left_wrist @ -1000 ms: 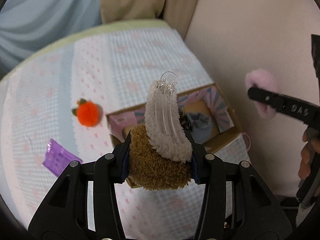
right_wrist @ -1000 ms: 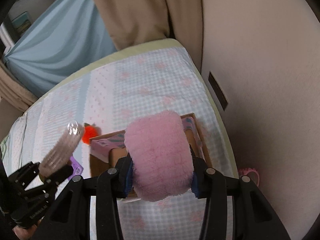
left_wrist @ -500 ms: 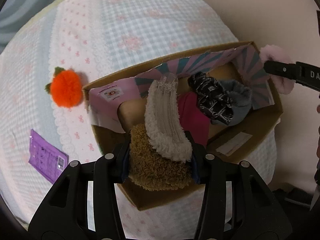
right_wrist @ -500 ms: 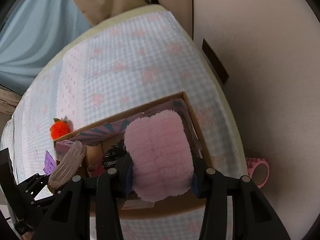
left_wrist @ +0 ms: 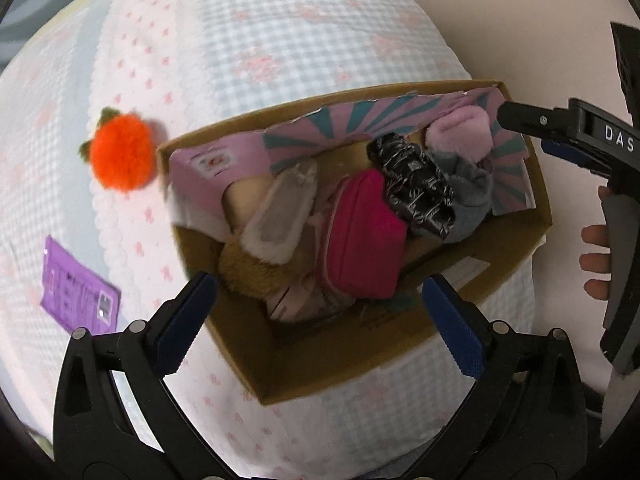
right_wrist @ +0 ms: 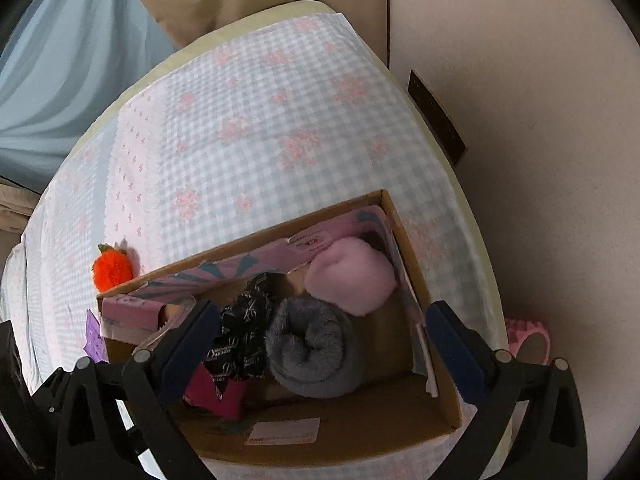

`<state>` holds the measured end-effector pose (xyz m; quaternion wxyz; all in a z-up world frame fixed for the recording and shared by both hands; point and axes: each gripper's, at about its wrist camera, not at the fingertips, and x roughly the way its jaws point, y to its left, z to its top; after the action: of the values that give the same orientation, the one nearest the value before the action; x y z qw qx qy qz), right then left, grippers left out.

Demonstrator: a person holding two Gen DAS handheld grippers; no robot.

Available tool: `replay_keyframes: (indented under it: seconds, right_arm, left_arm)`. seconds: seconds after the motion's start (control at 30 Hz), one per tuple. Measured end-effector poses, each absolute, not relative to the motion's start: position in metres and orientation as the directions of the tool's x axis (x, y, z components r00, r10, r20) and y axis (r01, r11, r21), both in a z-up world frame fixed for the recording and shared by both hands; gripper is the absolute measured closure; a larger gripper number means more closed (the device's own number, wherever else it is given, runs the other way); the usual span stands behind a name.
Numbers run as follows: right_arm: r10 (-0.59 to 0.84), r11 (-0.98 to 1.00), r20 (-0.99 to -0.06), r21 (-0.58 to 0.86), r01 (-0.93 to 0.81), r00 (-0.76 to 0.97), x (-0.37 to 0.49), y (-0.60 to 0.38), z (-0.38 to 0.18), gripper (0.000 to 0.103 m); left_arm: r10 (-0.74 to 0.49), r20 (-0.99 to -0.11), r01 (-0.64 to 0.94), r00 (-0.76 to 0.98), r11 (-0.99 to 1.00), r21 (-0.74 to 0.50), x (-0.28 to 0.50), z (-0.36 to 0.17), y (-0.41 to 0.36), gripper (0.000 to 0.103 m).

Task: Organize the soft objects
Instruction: 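Open both tools to drop the hair clip and hair tie into the box, then move both tools toward the purple packet and orange pom-pom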

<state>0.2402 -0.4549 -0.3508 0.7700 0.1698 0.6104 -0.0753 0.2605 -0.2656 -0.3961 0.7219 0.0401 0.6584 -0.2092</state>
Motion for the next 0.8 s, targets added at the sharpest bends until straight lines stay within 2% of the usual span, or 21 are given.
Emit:
replay_keyframes:
  seconds: [0.33,0.8]
  right_arm:
    - [0.086,0.939,-0.955,0.173,0.298,0.283,0.22,-0.443,-0.329,0.0]
    - [0.016,0.952,-0.914,0.138,0.273,0.405,0.178,-0.412,-0.252,0.0]
  left_arm:
    - [-0.243,-0.965,0.341,0.1,0.919,-0.196,0.245,-0.371,-0.252,0.0]
    - [-0.238,-0.942,0.294,0.238,0.942,-0.164,0.202,-0.293,-0.211,0.0]
